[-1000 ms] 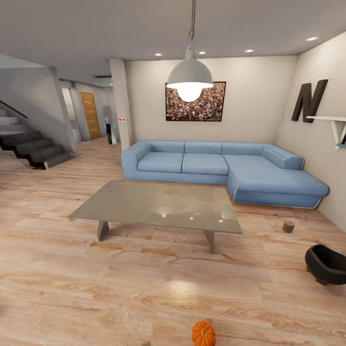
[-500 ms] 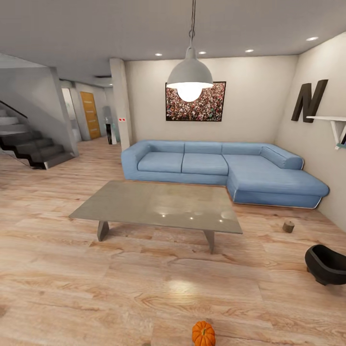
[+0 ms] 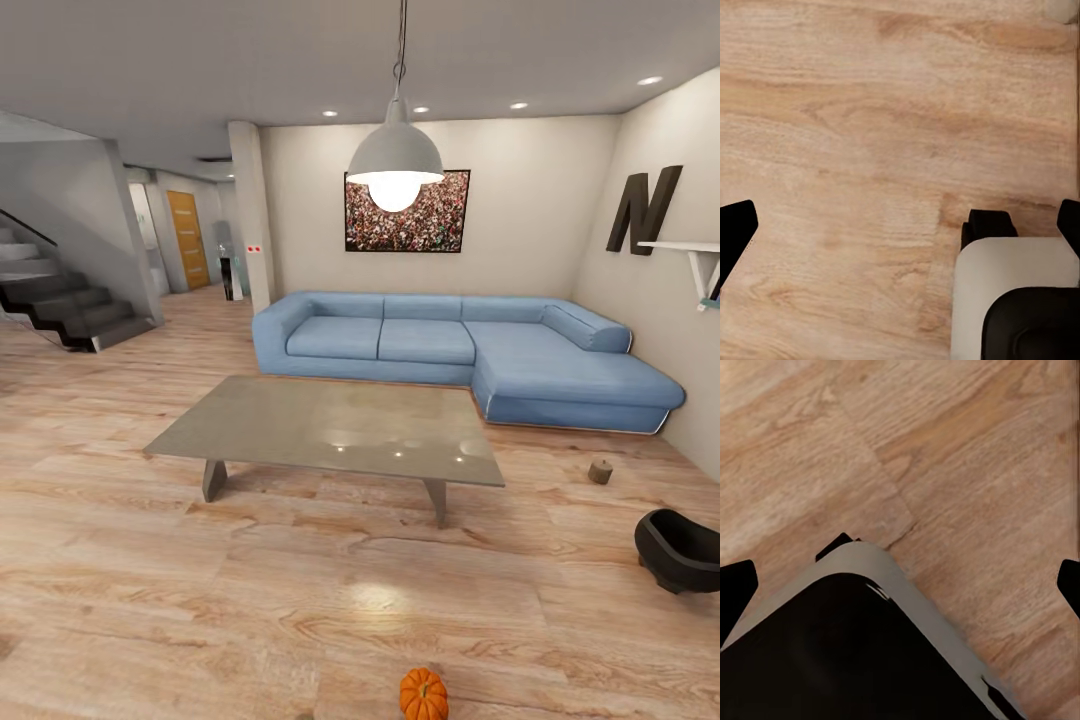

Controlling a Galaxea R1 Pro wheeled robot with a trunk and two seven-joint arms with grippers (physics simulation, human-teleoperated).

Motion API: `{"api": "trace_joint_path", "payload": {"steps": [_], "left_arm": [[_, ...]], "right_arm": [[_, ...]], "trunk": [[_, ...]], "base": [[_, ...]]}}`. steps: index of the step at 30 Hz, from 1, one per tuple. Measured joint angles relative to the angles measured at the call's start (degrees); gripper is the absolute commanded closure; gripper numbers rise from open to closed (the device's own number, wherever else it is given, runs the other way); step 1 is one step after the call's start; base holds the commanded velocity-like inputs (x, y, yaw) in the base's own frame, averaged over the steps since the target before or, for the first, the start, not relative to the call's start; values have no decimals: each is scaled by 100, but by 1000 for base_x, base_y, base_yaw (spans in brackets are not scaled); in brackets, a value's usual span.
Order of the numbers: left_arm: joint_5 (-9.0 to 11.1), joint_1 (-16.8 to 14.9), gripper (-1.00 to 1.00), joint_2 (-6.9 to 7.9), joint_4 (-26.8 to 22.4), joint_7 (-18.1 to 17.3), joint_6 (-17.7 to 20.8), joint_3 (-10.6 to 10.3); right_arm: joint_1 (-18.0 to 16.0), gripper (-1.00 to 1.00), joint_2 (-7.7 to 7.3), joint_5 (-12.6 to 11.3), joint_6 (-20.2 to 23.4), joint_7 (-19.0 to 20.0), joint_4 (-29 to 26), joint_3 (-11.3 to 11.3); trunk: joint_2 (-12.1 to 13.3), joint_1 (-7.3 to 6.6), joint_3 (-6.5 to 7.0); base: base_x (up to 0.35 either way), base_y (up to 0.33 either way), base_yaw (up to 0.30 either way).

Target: Place each of the two pumpkins and all three candles from the living room inside a cabinet in the living room (use any cabinet), then make sure every cabinet is closed, and position the cauldron so it is next to a table in the living room.

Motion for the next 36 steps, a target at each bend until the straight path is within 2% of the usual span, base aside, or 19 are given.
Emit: {"api": "trace_joint_path", "payload": {"steps": [3, 6, 8, 10, 11, 13, 15, 16, 18, 20, 22, 23, 25, 27, 31, 36], "left_arm": [[34, 0, -100, -4, -269, 0, 162, 48], [180, 0, -100, 2, -682, -2, 480, 160], [260, 0, -100, 7, -991, -8, 695, 207], [311, -1, -100, 15, -1420, -14, 973, 242], [323, -1, -100, 15, -1632, -14, 1090, 252], [337, -5, -100, 14, -1976, 13, 1223, 266], [346, -7, -100, 12, -2160, 34, 1258, 276], [349, -9, -100, 12, -2224, 39, 1241, 280], [346, -10, -100, 10, -2253, 41, 1178, 282], [345, -9, -100, -3, -2253, 48, 996, 287], [353, -9, -100, 5, -2223, 52, 809, 320], [355, -9, -100, 6, -2213, 50, 775, 343], [355, -8, -100, 6, -2148, 36, 674, 481], [353, -8, -100, 5, -2038, 25, 539, 605], [350, -8, -100, 2, -1686, -3, 57, 788], [352, -8, -100, 9, -1566, -21, -90, 826]], "right_arm": [[-12, -100, -17, -12, -16, 10, 0, -13], [-70, -100, -23, 19, 11, 26, -82, -15], [-190, -100, -23, 47, 165, 28, -291, 9], [-344, -100, -23, 67, 525, 24, -695, 31], [-418, -100, -23, 71, 809, 23, -989, 33], [-554, -100, 6, 79, 1664, 16, -1786, 39], [-628, -100, 54, 80, 2740, 5, -2695, 39], [-654, -100, 101, 70, 3455, -4, -3321, 60], [-663, -100, 187, 62, 3968, -6, -3873, 137], [-672, -100, 314, 65, 4299, -1, -4293, 380], [-669, -100, 393, 69, 4424, 0, -4489, 782], [-667, -100, 403, 71, 4439, -1, -4513, 895], [-662, -100, 433, 69, 4460, -8, -4557, 1286], [-654, -100, 442, 68, 4422, -11, -4571, 1475], [-622, -100, 456, 74, 4251, -16, -4585, 1654], [-615, -100, 462, 75, 4203, -80, -4558, 1738]], "trunk": [[0, 0, 0], [0, 0, 0], [0, 0, 0], [0, 0, 1], [0, 0, 1], [0, 0, 1], [0, 0, 1], [0, 0, 1], [0, 0, 0], [0, 0, 0], [0, 0, 0], [0, 0, 0], [0, 0, 0], [0, 0, 0], [0, 0, 0], [0, 0, 0]], "base": [[0, 0, 0], [0, 0, 0], [0, 0, 0], [0, 0, 0], [0, 0, 0], [0, 0, 0], [0, 0, 0], [0, 0, 0], [0, 0, 0], [0, 0, 0], [0, 0, 0], [0, 0, 0], [0, 0, 0], [0, 0, 0], [0, 0, 9], [0, 0, 200]]}}
